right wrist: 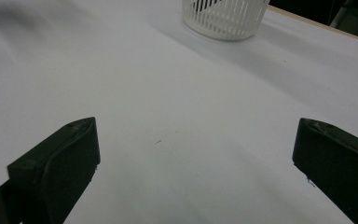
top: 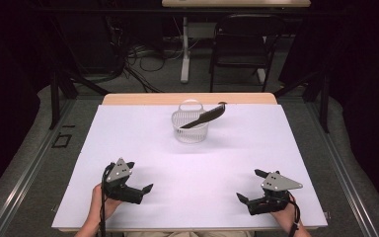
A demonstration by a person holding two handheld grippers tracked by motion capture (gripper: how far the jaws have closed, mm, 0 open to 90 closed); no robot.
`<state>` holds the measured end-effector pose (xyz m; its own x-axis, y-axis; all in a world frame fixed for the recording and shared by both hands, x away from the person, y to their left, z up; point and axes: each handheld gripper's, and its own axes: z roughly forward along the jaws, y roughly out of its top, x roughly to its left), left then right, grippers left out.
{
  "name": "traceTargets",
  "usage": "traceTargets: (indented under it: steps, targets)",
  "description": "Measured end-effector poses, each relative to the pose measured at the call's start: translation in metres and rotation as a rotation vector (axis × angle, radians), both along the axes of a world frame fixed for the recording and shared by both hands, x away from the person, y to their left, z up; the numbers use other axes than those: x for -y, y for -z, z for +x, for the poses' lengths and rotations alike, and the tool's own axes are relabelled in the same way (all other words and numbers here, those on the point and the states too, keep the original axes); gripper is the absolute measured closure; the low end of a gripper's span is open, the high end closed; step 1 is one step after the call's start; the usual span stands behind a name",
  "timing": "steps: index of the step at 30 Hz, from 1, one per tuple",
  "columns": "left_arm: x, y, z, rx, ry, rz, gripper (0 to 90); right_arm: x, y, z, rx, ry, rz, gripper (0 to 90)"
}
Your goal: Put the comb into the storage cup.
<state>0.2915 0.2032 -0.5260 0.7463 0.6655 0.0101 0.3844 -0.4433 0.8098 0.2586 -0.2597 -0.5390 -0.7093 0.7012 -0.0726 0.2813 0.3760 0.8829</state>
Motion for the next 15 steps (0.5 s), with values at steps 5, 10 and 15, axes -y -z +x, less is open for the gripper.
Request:
traceTargets:
  steps: [5, 10, 15]
  targets:
    - [-0.003, 0.006, -0.007, -0.020, -0.003, 0.010, 0.1, 0.000, 0.001, 0.000, -0.001, 0.002, 0.002, 0.2]
    - [-0.006, 0.006, -0.013, -0.010, -0.011, -0.001, 0.1, -0.001, 0.001, 0.000, -0.005, -0.001, -0.004, 0.2]
    - [-0.005, 0.008, -0.019, -0.005, -0.003, 0.019, 0.1, 0.001, 0.001, 0.000, -0.008, 0.008, -0.013, 0.2]
